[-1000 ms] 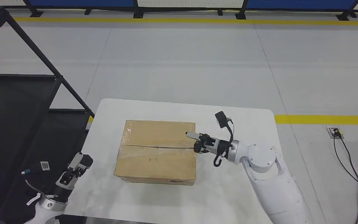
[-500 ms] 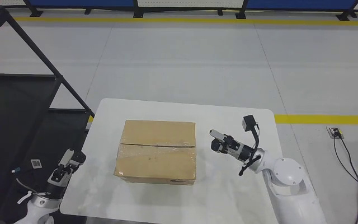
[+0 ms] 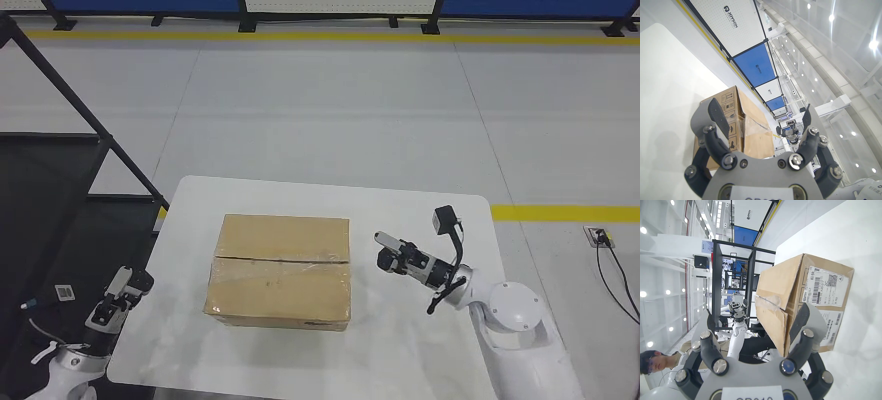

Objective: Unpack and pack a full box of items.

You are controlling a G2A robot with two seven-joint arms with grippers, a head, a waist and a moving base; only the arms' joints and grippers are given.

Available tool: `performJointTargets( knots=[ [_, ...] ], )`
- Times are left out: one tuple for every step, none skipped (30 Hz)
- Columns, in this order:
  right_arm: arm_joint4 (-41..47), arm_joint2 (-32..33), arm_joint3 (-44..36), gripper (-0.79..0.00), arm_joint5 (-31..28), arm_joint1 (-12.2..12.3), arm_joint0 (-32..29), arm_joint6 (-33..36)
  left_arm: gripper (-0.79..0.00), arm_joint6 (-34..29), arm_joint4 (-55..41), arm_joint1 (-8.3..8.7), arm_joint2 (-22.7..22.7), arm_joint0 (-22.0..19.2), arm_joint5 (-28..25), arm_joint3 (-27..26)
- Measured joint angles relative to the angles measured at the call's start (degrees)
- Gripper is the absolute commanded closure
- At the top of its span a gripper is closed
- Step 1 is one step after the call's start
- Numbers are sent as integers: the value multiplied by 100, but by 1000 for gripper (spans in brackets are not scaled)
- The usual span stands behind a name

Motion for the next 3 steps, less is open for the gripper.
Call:
performJointTargets(
  knots=[
    [0, 0, 0, -785, 0, 0, 0, 0, -784, 0, 0, 0, 0, 0, 0, 0],
    [0, 0, 0, -785, 0, 0, 0, 0, -785, 0, 0, 0, 0, 0, 0, 0],
    [0, 0, 0, -785, 0, 0, 0, 0, -784, 0, 0, 0, 0, 0, 0, 0]
  ],
)
